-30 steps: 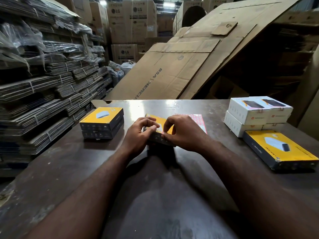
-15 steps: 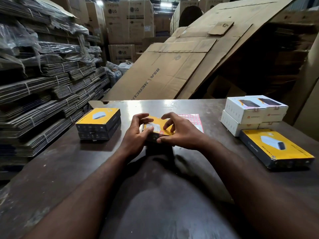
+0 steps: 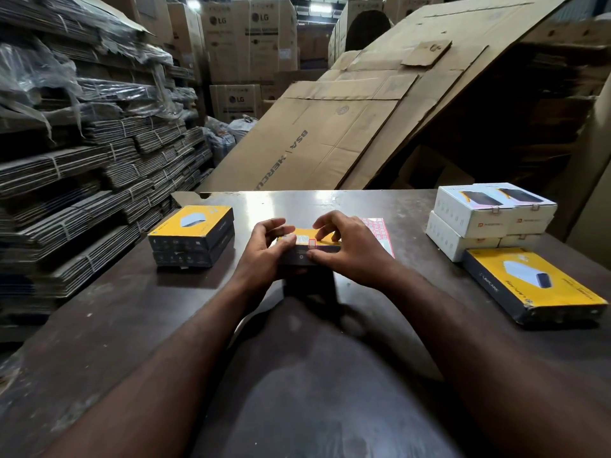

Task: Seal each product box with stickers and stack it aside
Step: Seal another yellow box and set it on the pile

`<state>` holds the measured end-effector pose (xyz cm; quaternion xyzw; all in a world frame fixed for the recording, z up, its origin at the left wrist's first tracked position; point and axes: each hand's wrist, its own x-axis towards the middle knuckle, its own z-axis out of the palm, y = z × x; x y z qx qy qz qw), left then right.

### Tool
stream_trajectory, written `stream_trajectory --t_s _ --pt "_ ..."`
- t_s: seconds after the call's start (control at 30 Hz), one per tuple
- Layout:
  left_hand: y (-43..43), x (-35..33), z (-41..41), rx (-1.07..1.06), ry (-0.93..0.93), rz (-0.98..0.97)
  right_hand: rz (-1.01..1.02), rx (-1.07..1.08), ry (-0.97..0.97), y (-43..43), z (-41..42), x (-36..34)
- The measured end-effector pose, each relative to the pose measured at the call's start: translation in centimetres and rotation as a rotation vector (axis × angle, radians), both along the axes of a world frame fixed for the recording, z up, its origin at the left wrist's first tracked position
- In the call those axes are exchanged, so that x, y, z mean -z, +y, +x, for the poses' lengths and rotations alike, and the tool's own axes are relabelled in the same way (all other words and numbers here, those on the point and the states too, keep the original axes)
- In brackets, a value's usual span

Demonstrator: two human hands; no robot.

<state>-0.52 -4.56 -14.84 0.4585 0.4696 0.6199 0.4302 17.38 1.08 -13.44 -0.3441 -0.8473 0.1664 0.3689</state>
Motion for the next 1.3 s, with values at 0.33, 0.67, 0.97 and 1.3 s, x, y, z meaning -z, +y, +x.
stream_trajectory --t_s 0.33,0.67,0.97,1.3 --pt "-0.2 -0.2 0.3 -0.010 -0.016 -0.004 0.023 0.031 0.134 -0.2 -0.3 0.3" --pt "-0.3 0.1 0.7 0.070 0.079 0.026 0.106 0.130 0.097 -0.3 -1.2 1.1" --pt "-0.2 -0.3 0.3 0.055 -0.006 -0.017 -0.058 0.025 0.216 0.1 -0.6 0.6" --pt "-0.3 -0.2 0.3 0.056 -0.022 -0.016 0.045 0.032 0.157 -0.1 -0.6 1.0"
